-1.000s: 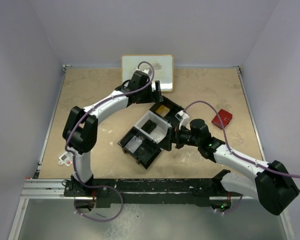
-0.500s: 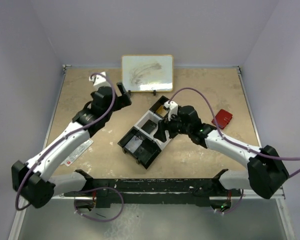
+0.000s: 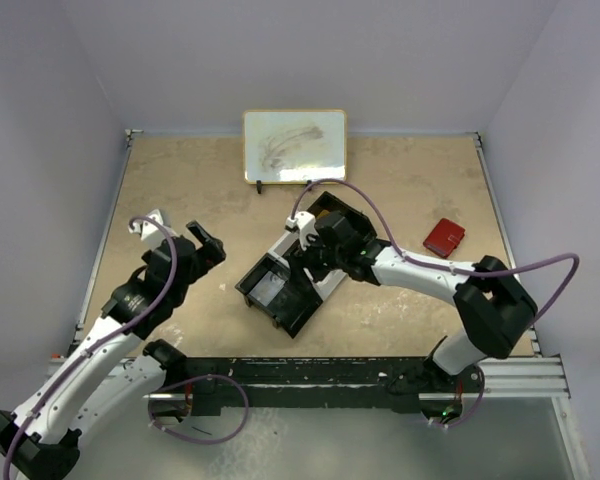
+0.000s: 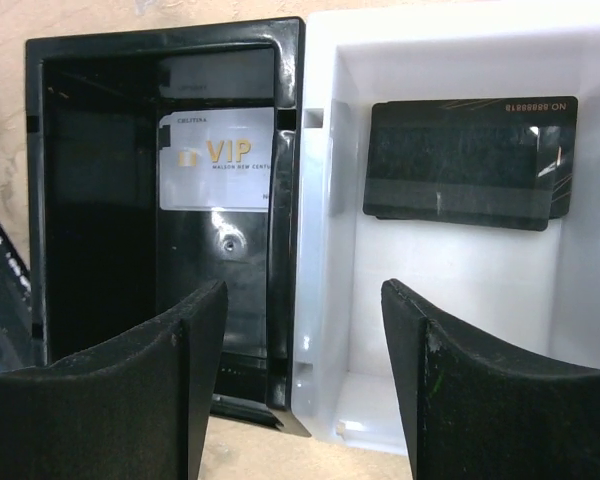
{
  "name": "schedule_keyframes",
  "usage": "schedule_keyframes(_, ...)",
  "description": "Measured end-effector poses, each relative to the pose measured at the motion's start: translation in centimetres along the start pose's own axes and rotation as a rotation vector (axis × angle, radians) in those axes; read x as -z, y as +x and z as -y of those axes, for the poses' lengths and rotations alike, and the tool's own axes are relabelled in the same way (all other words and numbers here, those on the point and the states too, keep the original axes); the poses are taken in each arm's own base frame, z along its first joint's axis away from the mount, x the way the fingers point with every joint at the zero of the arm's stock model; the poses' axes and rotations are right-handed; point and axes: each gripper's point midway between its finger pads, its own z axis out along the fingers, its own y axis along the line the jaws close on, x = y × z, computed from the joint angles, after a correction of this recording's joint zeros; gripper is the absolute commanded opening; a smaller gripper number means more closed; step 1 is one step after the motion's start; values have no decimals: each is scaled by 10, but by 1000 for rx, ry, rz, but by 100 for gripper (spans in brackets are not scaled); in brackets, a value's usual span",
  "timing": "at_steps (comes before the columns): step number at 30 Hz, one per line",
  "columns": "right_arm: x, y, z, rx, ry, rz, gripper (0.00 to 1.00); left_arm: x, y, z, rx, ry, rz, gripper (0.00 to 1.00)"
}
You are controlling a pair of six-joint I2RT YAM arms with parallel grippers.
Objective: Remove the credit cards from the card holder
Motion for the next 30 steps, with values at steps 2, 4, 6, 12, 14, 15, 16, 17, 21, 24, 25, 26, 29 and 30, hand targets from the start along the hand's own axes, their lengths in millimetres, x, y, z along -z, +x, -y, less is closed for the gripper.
schedule_keyframes(2, -5, 1, -1, 6, 14, -12, 59, 3, 4, -7, 6, -13, -10, 90)
schedule_keyframes(4, -9, 2, -2, 4, 34, -25, 55, 4, 6, -11, 10, -23, -17, 90)
schedule_keyframes(6, -14, -1, -2, -1, 54, -28, 53, 5, 8, -14, 7, -34, -25, 90)
schedule_keyframes(12, -24, -11, -2, -40, 126, -15, 44, 0, 16, -17, -13, -62, -52, 90)
schedule_keyframes(14, -26, -12, -1, -59, 154, -11, 43, -1, 18, -18, -19, -68, -61, 90)
schedule_keyframes(15, -26, -14, 0, -71, 171, -8, 42, -2, 19, -18, -20, -68, -64, 90)
schedule_keyframes(16, -27, -15, 0, -79, 183, -6, 41, -2, 20, -18, -21, -69, -66, 90)
schedule_keyframes(17, -28, -17, 1, -91, 197, -2, 39, -2, 20, -18, -21, -68, -67, 90)
schedule_keyframes(21, -32, -25, 4, -135, 257, 12, 35, -2, 21, -17, -20, -64, -71, 90)
schedule_keyframes(24, -36, -32, 10, -173, 306, 14, 33, -2, 22, -17, -20, -61, -77, 90)
schedule_keyframes(25, -38, -34, 12, -182, 321, 15, 32, -2, 22, -16, -21, -61, -80, 90)
schedule_keyframes(26, -40, -36, 14, -191, 334, 16, 32, -3, 23, -16, -21, -61, -83, 90)
schedule_keyframes(29, -46, -46, 21, -209, 377, 22, 31, -3, 25, -15, -22, -57, -91, 90)
schedule_keyframes(30, -49, -49, 23, -213, 393, 23, 31, -3, 25, -14, -22, -54, -93, 90)
